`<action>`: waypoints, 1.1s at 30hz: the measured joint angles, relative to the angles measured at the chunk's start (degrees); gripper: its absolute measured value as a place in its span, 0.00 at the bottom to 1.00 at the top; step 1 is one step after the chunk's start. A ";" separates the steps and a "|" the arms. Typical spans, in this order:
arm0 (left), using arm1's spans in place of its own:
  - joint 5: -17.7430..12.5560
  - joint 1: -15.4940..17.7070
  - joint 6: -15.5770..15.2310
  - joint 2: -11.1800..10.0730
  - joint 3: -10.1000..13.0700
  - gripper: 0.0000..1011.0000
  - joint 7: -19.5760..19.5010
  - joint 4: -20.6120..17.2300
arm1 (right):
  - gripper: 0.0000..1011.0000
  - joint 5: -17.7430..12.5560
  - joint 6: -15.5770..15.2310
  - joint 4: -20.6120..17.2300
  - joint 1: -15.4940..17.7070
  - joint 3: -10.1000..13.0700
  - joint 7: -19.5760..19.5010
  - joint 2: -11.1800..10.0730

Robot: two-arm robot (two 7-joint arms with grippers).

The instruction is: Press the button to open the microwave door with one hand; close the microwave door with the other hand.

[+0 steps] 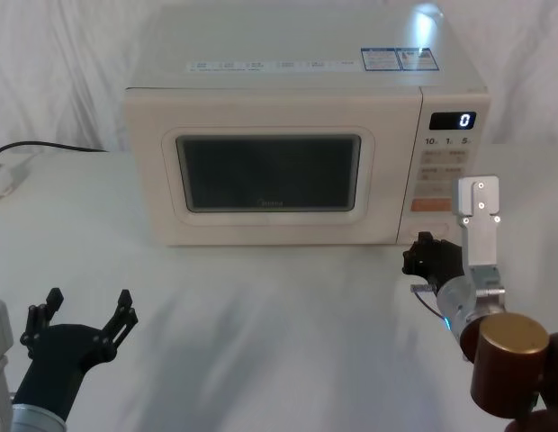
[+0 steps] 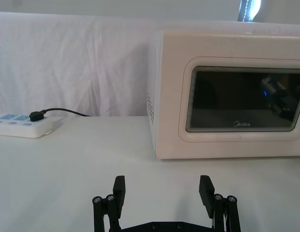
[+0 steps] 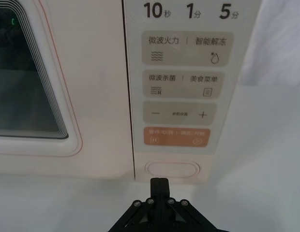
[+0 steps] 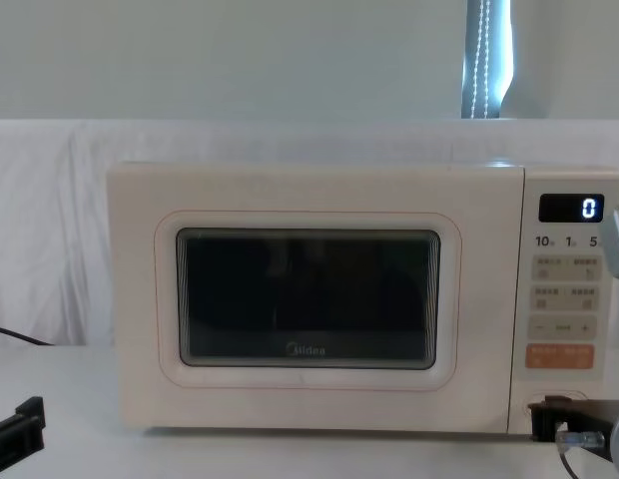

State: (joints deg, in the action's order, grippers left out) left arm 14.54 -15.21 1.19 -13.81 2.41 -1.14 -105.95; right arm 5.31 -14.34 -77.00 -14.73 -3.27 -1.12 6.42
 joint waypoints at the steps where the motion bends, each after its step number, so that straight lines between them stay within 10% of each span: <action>1: 0.00 0.00 0.00 0.00 0.00 0.99 0.00 0.00 | 0.00 0.08 0.06 0.37 -0.29 0.02 -0.06 0.03; 33: 0.00 0.00 0.00 0.00 0.00 0.99 0.00 0.00 | 0.00 1.74 0.66 6.75 -4.77 2.46 -2.00 0.81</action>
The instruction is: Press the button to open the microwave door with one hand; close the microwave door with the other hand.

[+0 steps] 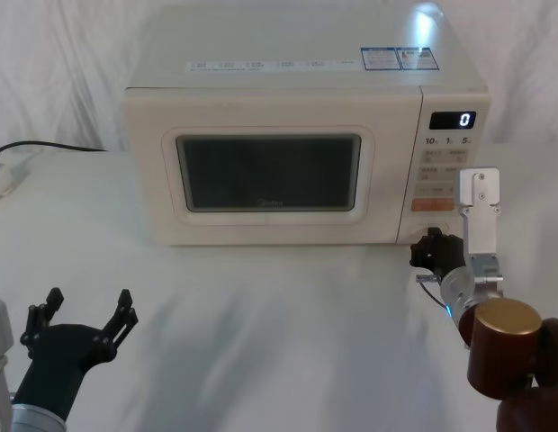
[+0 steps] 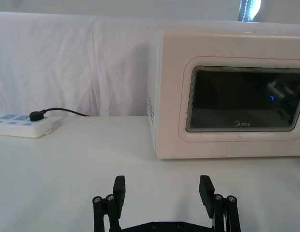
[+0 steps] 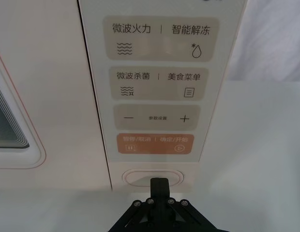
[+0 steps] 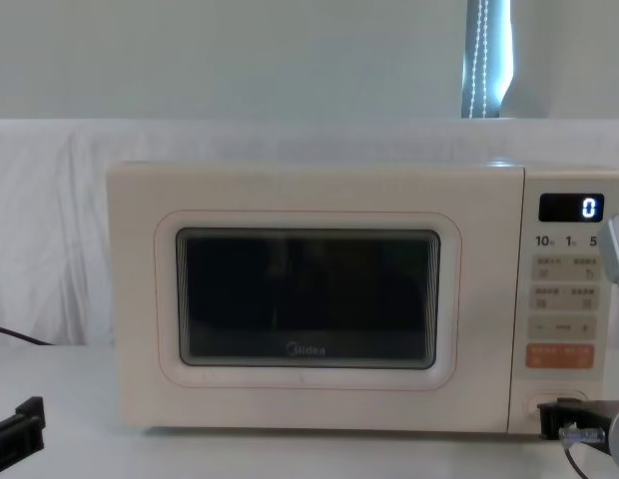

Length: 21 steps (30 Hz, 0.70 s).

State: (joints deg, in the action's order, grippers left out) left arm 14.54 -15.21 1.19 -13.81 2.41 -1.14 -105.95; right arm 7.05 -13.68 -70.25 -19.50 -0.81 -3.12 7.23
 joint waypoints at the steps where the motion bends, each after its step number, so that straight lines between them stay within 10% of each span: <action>1: 0.00 0.00 0.00 0.00 0.00 0.99 0.00 0.00 | 0.00 0.07 -0.02 0.20 -0.11 0.09 -0.06 0.09; 21: 0.00 0.00 0.00 0.00 0.00 0.99 0.00 0.00 | 0.00 0.42 0.56 2.01 -1.33 1.09 -0.68 1.09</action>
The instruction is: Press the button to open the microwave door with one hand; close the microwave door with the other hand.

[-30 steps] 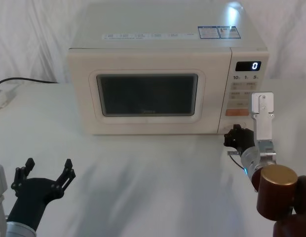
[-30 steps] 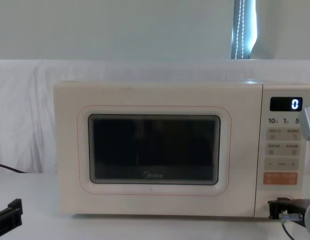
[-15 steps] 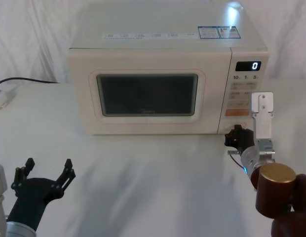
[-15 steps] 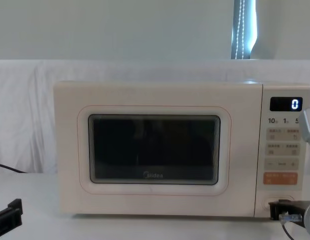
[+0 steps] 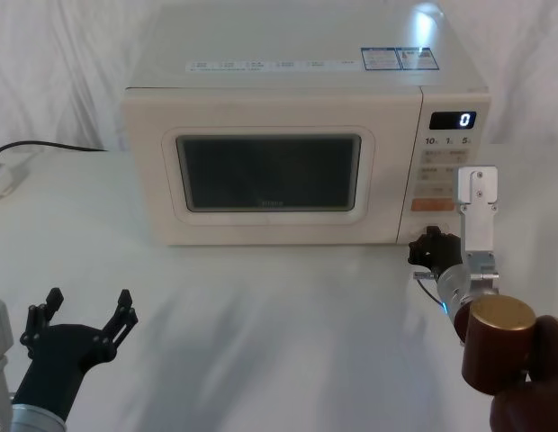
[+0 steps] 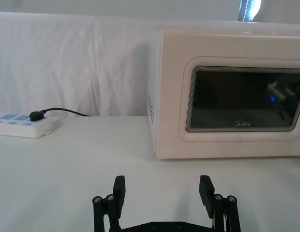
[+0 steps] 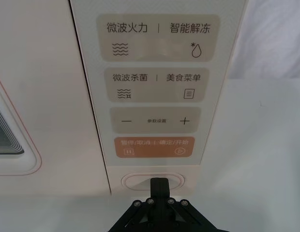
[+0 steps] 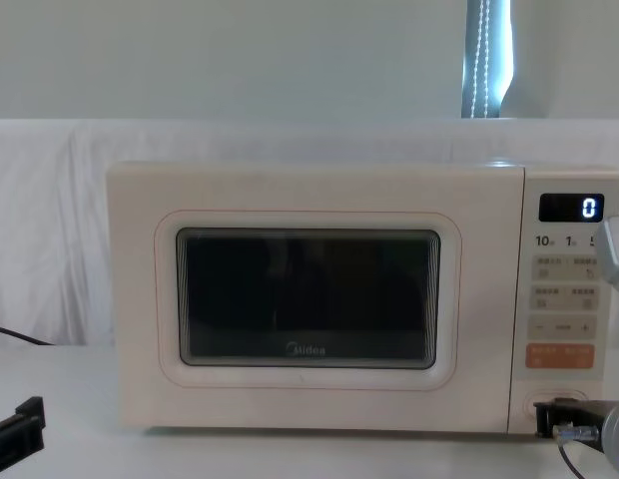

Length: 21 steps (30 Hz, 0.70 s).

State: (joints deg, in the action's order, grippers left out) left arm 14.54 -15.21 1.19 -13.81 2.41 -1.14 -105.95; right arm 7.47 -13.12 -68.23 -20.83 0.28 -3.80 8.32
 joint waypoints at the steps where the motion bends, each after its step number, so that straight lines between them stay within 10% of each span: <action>1: 0.00 0.00 0.00 0.00 0.00 0.99 0.00 0.00 | 0.00 0.00 0.00 0.00 0.00 0.00 0.00 0.00; 21: 0.00 0.00 0.00 0.00 0.00 0.99 0.00 0.00 | 0.00 0.05 0.64 1.95 -1.17 0.71 -0.71 0.61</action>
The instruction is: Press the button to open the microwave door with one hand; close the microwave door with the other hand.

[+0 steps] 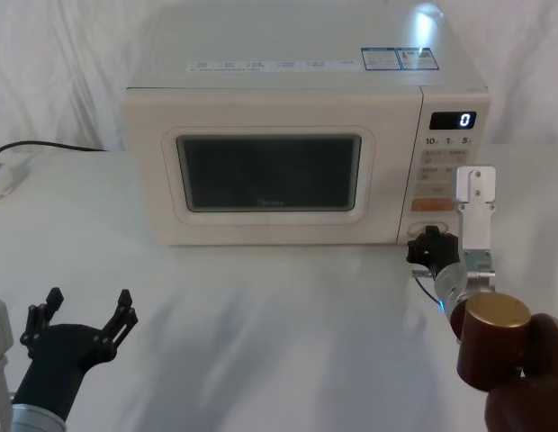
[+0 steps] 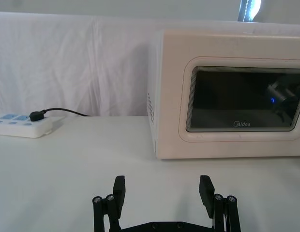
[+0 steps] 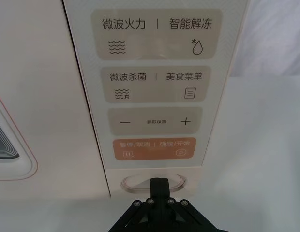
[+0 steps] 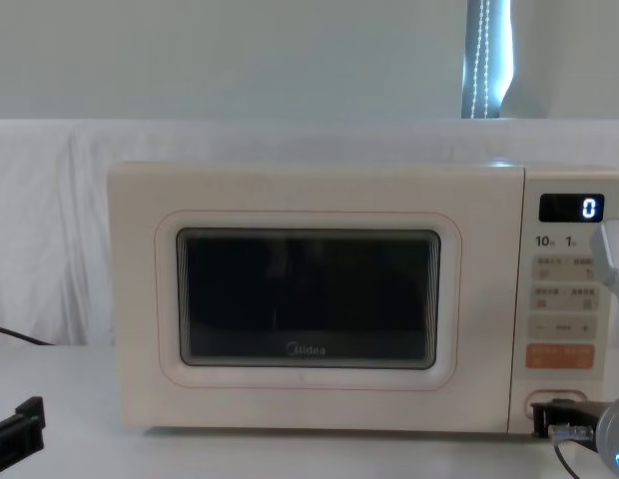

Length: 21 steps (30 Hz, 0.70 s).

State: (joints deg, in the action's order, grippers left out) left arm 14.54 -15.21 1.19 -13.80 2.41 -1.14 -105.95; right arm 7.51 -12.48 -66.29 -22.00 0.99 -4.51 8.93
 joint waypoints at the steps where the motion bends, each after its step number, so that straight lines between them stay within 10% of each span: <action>1: 0.00 0.00 0.00 0.00 0.00 0.99 0.00 0.00 | 0.00 0.00 0.01 0.02 -0.02 0.03 0.00 0.02; 21: 0.00 0.00 0.00 0.00 0.00 0.99 0.00 0.00 | 0.00 0.11 0.52 1.57 -1.27 0.35 -0.11 0.02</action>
State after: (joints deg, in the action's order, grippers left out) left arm 14.54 -15.21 1.19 -13.81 2.41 -1.14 -105.95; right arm 7.63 -11.95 -64.71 -23.27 1.34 -4.62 8.95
